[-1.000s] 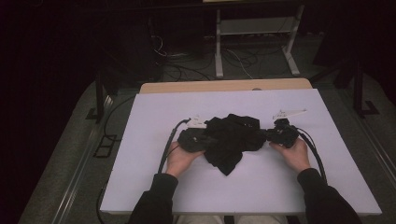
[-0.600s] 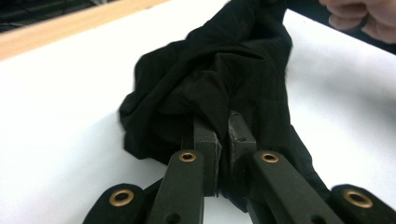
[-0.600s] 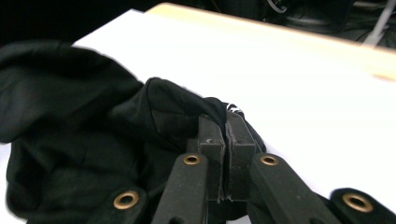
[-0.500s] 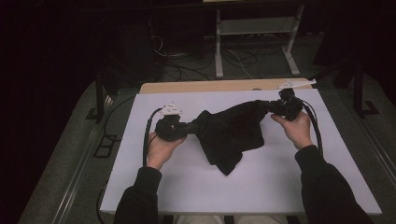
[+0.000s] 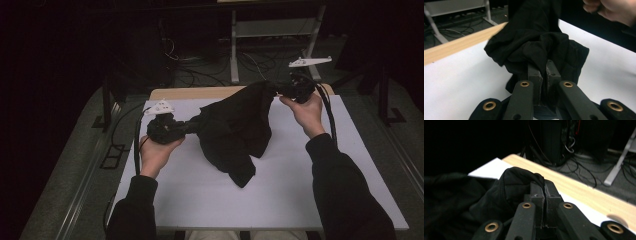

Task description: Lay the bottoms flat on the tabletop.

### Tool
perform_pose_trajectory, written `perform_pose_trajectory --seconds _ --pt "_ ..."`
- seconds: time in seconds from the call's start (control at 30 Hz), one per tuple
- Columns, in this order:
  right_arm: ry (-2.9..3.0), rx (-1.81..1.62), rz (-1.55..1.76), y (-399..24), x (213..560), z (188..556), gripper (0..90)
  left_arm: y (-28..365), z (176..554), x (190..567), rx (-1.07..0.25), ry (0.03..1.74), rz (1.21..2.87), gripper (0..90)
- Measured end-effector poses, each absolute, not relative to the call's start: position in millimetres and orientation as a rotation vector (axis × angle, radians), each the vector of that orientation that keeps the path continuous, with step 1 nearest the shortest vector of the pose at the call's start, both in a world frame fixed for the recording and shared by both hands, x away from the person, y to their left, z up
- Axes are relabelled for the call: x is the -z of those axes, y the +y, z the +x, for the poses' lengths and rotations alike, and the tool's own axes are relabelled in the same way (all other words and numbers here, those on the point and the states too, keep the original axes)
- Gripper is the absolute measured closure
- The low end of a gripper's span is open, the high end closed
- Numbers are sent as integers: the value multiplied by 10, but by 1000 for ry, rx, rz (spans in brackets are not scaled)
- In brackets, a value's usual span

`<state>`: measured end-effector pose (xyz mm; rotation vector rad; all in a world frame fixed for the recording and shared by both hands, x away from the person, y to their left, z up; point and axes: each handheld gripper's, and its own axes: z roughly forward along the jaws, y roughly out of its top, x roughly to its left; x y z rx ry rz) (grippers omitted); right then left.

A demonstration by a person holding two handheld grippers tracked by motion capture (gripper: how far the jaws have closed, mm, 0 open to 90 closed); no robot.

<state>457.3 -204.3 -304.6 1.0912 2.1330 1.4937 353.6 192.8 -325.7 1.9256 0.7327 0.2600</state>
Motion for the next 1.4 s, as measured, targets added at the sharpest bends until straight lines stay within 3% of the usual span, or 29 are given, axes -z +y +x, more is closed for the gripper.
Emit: perform_pose_trajectory --seconds 0.27,0.43,0.53,0.7,0.83,0.97,1.4 --pt "2142 -1565 1023 -2016 2947 4513 866 1773 3309 3652 -57 658 2049 853" --pt "2316 -1494 937 -1922 3449 4107 866 1614 3113 4092 84 591 2298 852" --pt "2431 -1439 929 -1926 3842 3825 866 1611 3055 4226 119 586 2349 846" --pt "2567 -1329 906 -1965 4203 3518 861 1704 3097 4097 54 627 2257 729" --pt "2630 -1282 887 -1994 4271 3417 859 1706 3157 3925 -36 658 2183 568" --pt "2679 -1239 859 -2001 4321 3336 858 1650 3305 3850 -81 689 2147 483" --pt "2731 -1180 889 -2341 4375 3182 859 1487 3749 4051 -130 824 2077 413"
